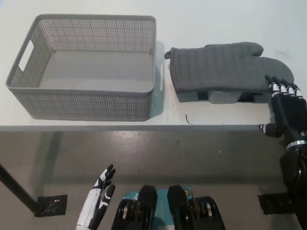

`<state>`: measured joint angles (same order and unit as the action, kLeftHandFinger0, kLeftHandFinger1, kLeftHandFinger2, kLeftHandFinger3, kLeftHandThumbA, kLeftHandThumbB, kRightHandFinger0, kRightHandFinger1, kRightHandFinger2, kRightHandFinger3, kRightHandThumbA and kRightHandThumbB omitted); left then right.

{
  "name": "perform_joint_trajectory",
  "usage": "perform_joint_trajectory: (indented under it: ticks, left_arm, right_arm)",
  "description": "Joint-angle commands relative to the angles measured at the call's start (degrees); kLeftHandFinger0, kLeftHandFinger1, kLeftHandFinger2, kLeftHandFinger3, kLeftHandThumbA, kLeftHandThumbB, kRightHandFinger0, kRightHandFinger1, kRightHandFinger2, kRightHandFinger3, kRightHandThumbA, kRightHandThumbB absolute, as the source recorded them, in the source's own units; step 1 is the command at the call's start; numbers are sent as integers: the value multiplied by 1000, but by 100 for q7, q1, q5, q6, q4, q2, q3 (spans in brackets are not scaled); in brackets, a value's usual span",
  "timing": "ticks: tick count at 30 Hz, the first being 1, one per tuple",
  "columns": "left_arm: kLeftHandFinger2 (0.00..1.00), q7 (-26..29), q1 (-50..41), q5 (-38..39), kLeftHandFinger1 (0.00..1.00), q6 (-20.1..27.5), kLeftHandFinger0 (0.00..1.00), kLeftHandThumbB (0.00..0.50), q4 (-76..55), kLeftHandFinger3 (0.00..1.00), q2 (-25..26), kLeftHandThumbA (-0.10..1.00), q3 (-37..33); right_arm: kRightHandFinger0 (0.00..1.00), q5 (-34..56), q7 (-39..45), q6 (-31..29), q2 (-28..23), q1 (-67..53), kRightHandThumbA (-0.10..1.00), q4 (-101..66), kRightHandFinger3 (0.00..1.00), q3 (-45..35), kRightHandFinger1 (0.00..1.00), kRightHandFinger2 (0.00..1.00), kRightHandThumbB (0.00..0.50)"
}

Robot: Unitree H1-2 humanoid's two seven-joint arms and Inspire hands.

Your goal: Usethe right hand to pick up a oven gloves on top of a leveled container and place it into another larger container on the left side

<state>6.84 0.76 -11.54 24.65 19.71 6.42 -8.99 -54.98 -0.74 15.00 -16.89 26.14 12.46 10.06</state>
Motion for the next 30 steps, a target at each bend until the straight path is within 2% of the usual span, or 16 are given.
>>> perform_joint_trajectory:
  ticks: [1, 16, 26, 30]
  left_arm:
    - [1000, 74, 54, 22, 1000, 228, 1000, 194, -98, 1000, 56, 1000, -29]
    - [1000, 110, 18, -41, 1000, 228, 1000, 193, -64, 1000, 83, 1000, -62]
    - [1000, 132, -18, -32, 1000, 228, 1000, 192, -62, 1000, 83, 1000, -96]
    - [1000, 149, -16, -33, 1000, 228, 1000, 175, -63, 1000, 92, 1000, -114]
  right_arm:
    - [1000, -142, -230, 272, 60, 404, 1000, 49, 1000, 93, 1000, 1000, 247]
    - [1000, 23, -312, 118, -133, 412, 1000, -614, 1000, 25, 1000, 1000, 230]
    - [1000, 52, -367, 140, -223, 577, 1000, -250, 1000, 47, 1000, 1000, 233]
    - [1000, 94, -422, 116, -197, 701, 1000, -19, 1000, 57, 1000, 1000, 238]
